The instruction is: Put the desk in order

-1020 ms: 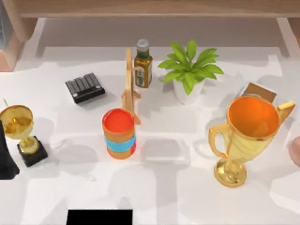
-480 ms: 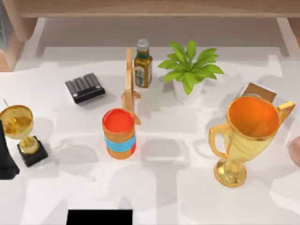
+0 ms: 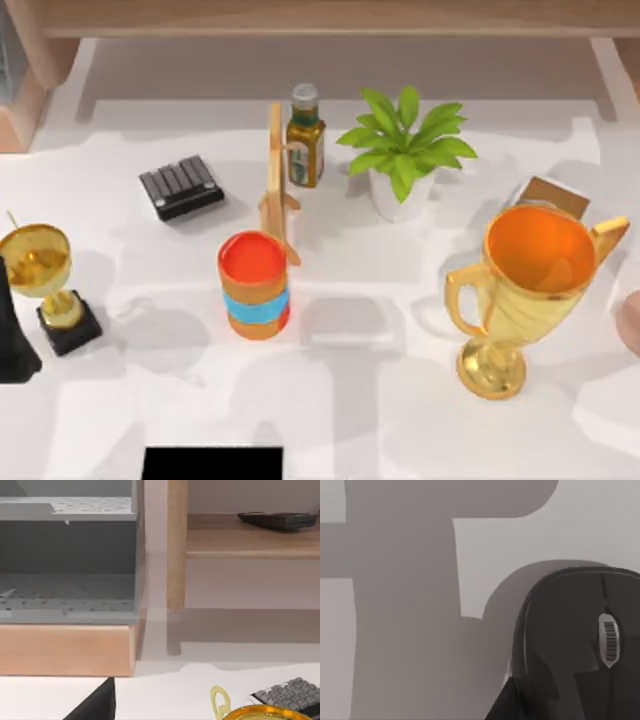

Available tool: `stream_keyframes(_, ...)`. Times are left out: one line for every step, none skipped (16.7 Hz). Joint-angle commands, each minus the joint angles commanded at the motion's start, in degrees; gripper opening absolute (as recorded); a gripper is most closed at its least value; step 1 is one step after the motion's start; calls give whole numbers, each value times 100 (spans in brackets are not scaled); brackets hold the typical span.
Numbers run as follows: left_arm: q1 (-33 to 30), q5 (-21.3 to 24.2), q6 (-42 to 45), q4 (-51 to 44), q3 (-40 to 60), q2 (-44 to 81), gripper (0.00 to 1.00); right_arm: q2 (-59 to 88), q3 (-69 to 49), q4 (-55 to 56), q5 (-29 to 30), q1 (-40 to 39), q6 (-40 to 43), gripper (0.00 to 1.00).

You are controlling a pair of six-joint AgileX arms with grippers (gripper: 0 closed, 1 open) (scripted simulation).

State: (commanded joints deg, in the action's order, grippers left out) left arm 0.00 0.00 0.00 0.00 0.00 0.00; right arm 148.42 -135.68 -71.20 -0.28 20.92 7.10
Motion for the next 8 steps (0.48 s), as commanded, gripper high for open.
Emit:
stream_keyframes(0,0,0,0,0,0,100,-82,-10,-33,-15,26,6,0)
stream_keyframes(0,0,0,0,0,0,100,-202,31,-83,-45,61,16,0)
stream_keyframes(0,0,0,0,0,0,100,-347,95,-128,-84,98,25,0)
stream_keyframes(0,0,0,0,0,0,100,-511,178,-167,-130,134,31,0)
stream_keyframes(0,0,0,0,0,0,100,-700,282,-188,-187,157,28,0)
stream_keyframes(0,0,0,0,0,0,100,-905,402,-190,-252,160,14,0)
stream_keyframes(0,0,0,0,0,0,100,-1118,531,-179,-323,147,-5,0)
stream_keyframes(0,0,0,0,0,0,100,-1338,670,-155,-401,111,-26,0)
